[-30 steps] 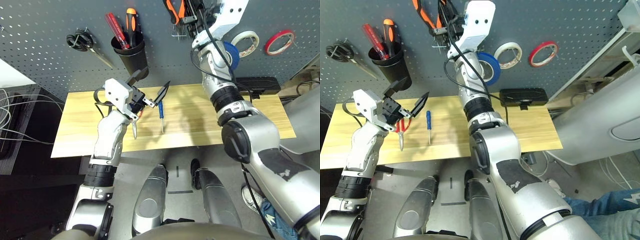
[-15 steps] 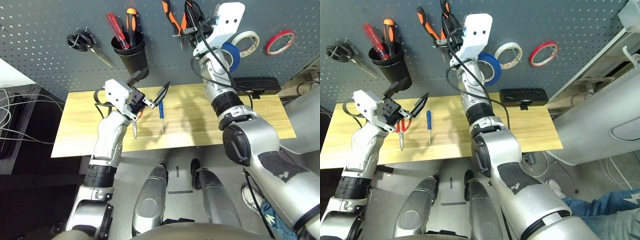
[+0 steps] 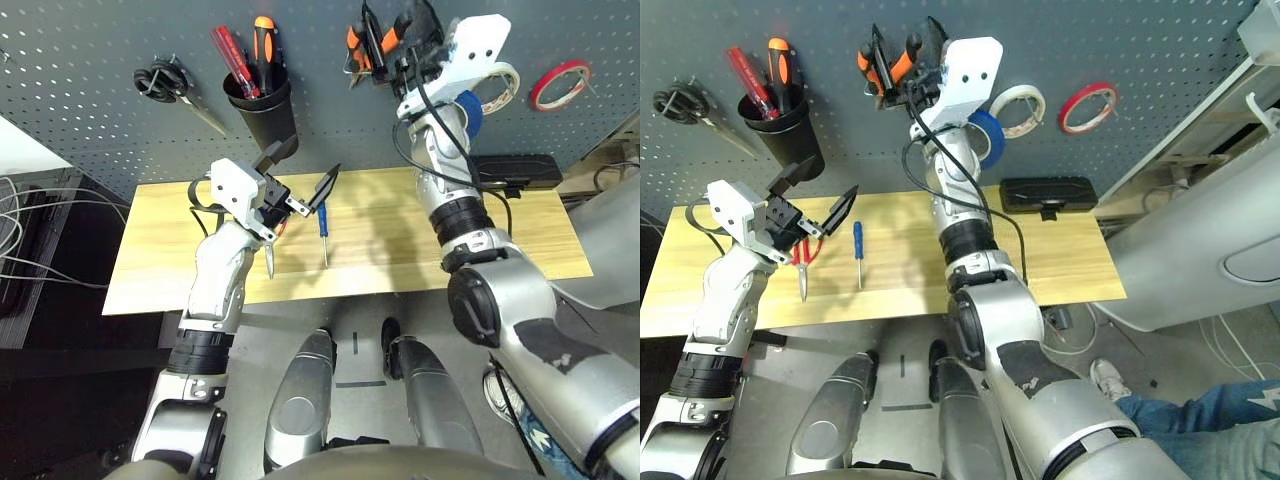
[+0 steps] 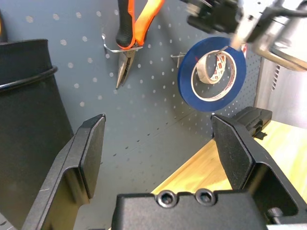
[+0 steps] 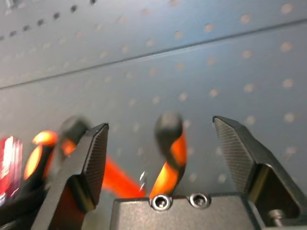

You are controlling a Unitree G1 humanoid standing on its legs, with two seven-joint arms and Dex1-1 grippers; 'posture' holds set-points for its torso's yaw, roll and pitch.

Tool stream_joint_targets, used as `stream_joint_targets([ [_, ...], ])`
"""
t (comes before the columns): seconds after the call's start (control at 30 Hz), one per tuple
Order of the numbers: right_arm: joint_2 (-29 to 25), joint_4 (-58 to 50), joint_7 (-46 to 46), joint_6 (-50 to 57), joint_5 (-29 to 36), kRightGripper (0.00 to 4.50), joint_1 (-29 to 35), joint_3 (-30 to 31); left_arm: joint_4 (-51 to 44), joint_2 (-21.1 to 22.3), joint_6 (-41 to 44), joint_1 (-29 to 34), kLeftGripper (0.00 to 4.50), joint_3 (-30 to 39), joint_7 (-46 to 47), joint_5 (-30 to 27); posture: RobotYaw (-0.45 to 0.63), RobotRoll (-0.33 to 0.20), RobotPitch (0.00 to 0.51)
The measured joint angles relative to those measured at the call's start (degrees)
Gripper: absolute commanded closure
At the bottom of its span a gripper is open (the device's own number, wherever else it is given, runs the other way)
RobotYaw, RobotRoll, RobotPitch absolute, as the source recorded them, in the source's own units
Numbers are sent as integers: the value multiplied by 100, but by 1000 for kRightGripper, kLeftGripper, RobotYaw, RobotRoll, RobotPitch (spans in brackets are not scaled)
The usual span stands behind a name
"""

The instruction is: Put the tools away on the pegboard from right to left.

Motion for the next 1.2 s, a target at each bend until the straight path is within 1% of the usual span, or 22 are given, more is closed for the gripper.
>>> stream_joint_targets([
  [0.1,-122,-1079,342,764,182,56,543,261,55,27,10,-5,0,-38,-62,41,241,0,289],
  [0.13,-139,-1166,370,824,197,56,583,279,62,34,10,-4,0,-42,-71,46,240,0,288],
  [0.2,-320,-1676,553,1164,258,56,806,395,134,66,4,-5,0,-100,-120,111,234,0,288],
  [0.37,-620,-2187,855,1620,273,56,1123,540,342,78,-27,-20,0,-162,-158,259,229,0,285],
  [0.6,-791,-2204,1061,2041,266,56,1344,697,545,119,-58,-33,0,-238,-219,431,231,0,277],
  [0.8,-802,-2013,1045,2580,265,56,1535,705,786,184,17,-44,0,-366,-238,603,233,0,272],
  [0.97,-833,-1822,1054,2823,234,56,1793,731,1017,199,248,-108,0,-457,-216,743,233,0,271],
  [1.2,-1098,-1502,1269,3031,92,56,2225,844,1721,185,965,-306,0,-652,-51,1153,232,0,280],
])
